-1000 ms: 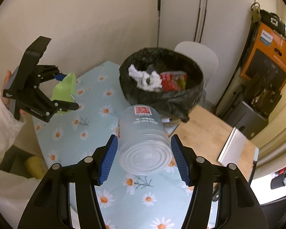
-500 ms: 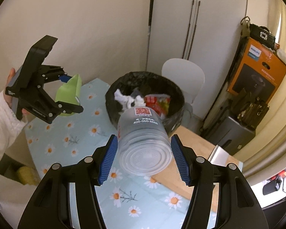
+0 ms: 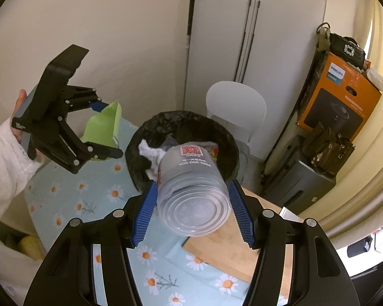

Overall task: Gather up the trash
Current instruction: 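Carry the green container and clear cup over the bin opening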

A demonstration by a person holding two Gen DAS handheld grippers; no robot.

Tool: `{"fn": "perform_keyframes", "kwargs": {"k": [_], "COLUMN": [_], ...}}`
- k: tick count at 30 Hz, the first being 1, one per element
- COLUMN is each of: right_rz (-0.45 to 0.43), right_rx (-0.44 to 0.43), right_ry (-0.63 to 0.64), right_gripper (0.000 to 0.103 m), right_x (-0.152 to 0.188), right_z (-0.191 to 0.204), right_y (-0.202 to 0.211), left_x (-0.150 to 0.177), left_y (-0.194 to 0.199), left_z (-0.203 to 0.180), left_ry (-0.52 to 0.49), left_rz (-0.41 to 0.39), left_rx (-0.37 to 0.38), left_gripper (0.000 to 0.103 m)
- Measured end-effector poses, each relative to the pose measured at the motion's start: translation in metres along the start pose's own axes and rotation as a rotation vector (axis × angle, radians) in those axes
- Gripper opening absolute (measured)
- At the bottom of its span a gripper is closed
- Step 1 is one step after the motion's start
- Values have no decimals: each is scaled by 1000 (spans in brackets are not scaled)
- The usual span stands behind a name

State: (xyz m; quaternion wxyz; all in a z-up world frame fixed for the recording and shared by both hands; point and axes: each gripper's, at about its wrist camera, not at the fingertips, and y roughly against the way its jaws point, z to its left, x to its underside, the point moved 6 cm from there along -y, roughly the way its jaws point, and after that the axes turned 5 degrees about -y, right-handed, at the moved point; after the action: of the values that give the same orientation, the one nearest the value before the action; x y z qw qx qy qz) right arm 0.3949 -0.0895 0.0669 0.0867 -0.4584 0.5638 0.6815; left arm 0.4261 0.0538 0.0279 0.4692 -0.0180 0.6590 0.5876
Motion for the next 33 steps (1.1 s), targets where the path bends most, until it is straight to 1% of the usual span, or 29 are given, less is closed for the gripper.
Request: {"fn": "perform_keyframes", "kwargs": {"k": [4,11,17,24,27,29,33], "right_rz": [16,54,98,161,191,209,238], "right_rx": [3,8,-2,-6,-10,-10,-13], "right_ry": [-22,-52,-64,-73,-70,-64,-64], "right_gripper": [54,54,54,54,54,54,54], "right_x": [-9,-18,-24,-22,-19,-18,-15], "right_z": [-2,-3,-3,-7,-7,-8,-12], "right_y": [-21,-60,-93,-128,-142,-150,-166], "left_x": [-8,-13,-18,-18,-17,-16,-15], "left_y": [-13,-40,-69,-106,-116,-123,-138], "left_z": [10,24,37,37,32,30,32], "left_ry": [-24,-96,-145,-218,-273,-311,-351], "left_rz": [7,24,51,110,128,143,181], "left_rx": [34,82,124,179,222,234,254], "left_gripper": [84,84,84,84,84,84,84]}}
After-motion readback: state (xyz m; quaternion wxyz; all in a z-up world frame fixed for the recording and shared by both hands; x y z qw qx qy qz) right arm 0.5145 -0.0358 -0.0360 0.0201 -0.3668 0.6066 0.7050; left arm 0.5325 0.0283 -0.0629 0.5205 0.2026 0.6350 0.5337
